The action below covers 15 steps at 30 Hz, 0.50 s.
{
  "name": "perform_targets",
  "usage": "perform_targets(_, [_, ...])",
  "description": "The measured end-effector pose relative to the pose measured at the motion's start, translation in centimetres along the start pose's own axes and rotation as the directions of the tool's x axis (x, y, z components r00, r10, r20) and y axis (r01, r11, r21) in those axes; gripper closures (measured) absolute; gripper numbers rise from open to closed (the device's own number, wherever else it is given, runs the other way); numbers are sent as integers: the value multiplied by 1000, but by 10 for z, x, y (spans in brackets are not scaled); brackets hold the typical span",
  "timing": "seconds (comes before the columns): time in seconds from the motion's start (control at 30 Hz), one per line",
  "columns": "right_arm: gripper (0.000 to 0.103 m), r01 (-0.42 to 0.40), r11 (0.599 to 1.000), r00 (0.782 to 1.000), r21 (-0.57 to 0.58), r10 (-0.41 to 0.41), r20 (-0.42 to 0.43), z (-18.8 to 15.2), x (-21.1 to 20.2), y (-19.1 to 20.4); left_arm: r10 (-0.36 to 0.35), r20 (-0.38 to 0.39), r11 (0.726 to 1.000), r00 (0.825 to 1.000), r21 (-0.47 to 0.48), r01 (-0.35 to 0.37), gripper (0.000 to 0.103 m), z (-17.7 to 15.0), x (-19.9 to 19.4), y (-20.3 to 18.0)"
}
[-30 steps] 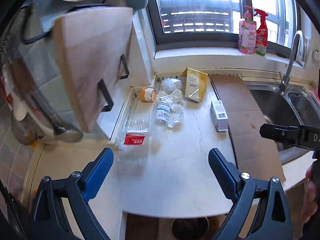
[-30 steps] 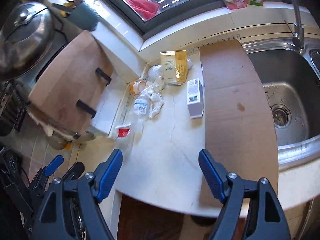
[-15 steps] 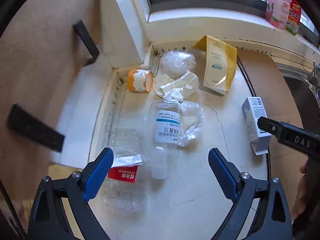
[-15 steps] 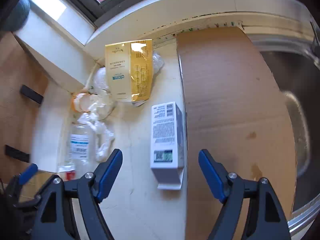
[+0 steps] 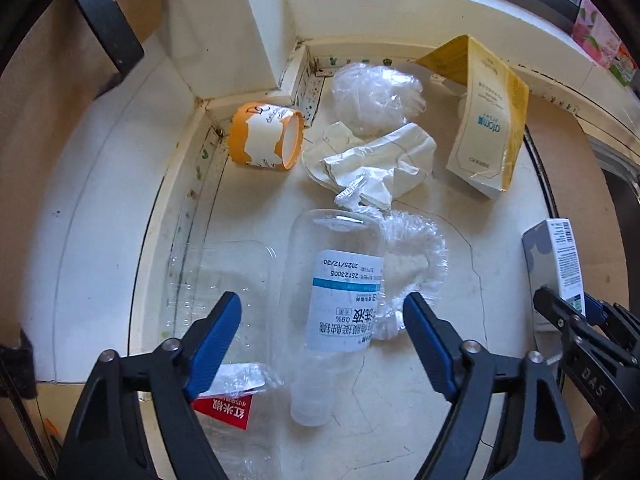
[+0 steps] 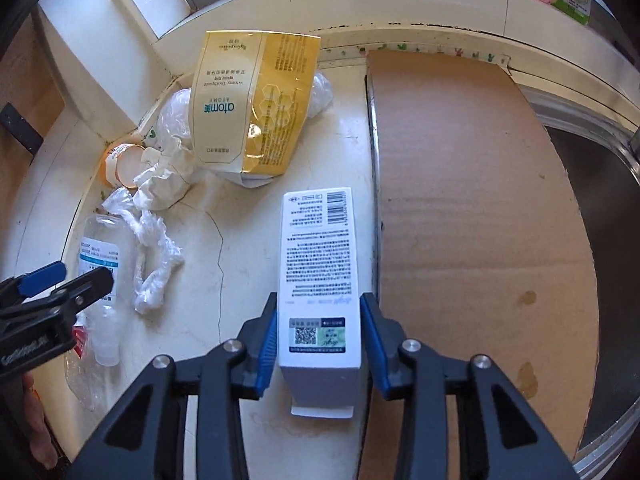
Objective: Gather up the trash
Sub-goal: 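Grasp the clear saline bottle with the left tool while the right tool grasps the white medicine box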
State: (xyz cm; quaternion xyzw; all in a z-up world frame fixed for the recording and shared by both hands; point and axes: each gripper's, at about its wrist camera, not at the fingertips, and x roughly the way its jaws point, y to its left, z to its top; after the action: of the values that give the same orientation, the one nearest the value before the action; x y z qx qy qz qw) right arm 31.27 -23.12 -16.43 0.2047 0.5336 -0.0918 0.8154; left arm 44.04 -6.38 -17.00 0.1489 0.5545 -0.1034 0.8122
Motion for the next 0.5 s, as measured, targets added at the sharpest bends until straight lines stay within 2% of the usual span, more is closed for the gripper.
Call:
perform_targets(0.07, [65,-27,1000,1000,0,27,-11,-1,-1,0,1,-9,1000,1000,-18,-1,36,1,6,2])
perform_targets(0.2, [65,-74,997,997,12,74,-31,-6,-3,-2,-41,-4,998,999,-50,41,42,-1,10,2])
perform_targets(0.27, [65,-101,995,994,17,101,-40,-9,-5,-4,-41,-2,998,999,-42,40,46,-2,12,-3])
perform_targets(0.5, [66,-157,987,985,25,158,-69,-19,-8,-4,-53,13,998,998,-43,54,46,-2,11,-12])
